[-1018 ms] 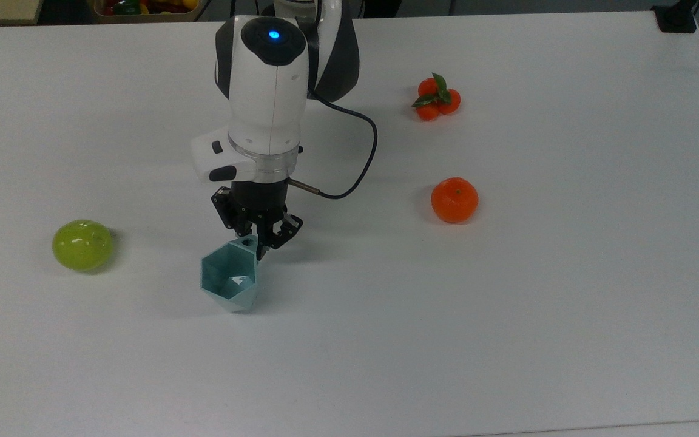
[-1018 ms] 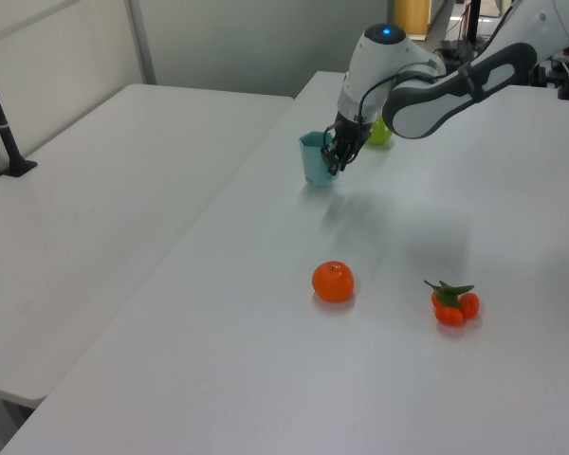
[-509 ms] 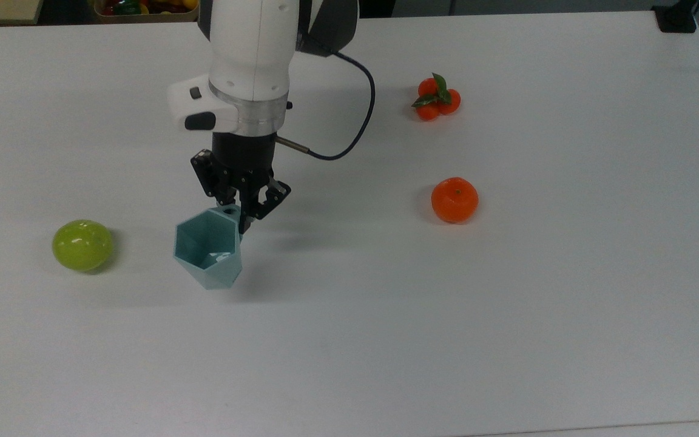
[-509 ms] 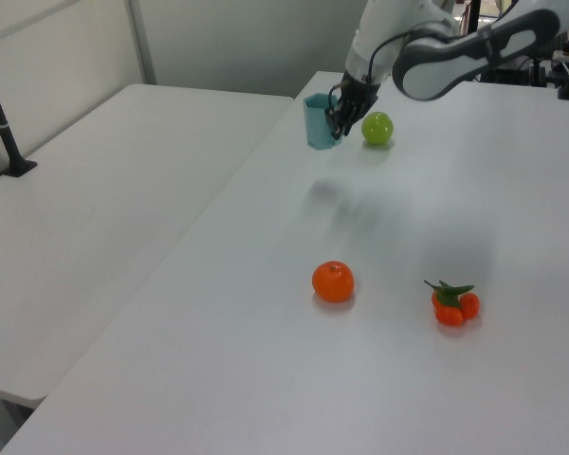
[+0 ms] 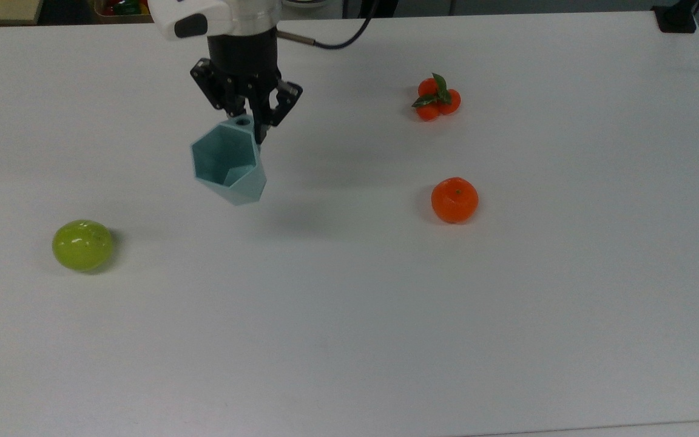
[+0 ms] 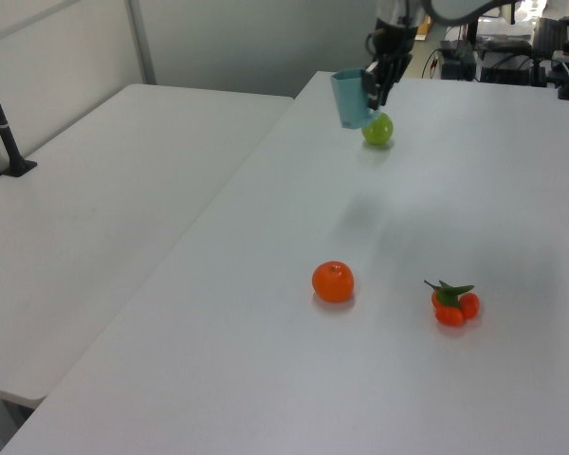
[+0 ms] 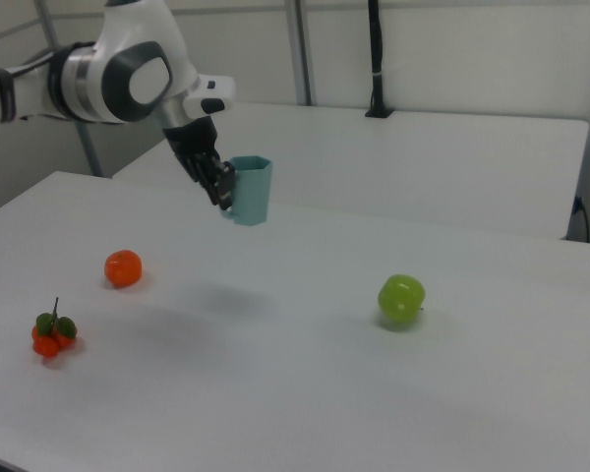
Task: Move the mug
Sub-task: 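Lift the teal mug and carry it toward the tomato cluster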
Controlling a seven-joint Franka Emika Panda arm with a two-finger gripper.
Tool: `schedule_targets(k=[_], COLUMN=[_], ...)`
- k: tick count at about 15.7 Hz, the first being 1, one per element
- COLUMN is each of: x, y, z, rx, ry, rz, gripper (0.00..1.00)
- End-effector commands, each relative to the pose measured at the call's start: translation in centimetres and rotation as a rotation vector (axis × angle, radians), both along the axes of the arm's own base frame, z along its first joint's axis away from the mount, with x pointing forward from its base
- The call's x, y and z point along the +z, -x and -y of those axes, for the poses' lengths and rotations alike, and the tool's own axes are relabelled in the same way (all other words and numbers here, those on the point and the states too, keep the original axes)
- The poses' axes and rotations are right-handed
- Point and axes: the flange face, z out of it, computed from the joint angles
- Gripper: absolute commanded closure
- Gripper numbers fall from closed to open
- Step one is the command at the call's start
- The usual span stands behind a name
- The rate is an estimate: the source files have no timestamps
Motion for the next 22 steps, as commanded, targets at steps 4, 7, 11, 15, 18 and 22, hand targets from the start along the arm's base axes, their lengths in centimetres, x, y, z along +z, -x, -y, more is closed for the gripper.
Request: schedule_targets(k=[4, 7, 11, 15, 18, 22], x=[0.6, -1.0, -4.6, -8.9, -12.1, -14.3], y=[9.6, 12.4, 16.4, 18.5, 19.4, 19.9], z=[0.0, 0.3, 0.7, 1.9, 2.9, 3.7], rx=[0.277, 0.305, 0.365, 0.397, 0.398, 0.386], ry=[0.012, 0.011, 0.018, 0.023, 0.026, 0.036], rz=[-0.200, -0.247, -0.272, -0.307, -0.260, -0.188], gripper=[1.00, 1.00, 1.00, 1.00, 1.00, 1.00])
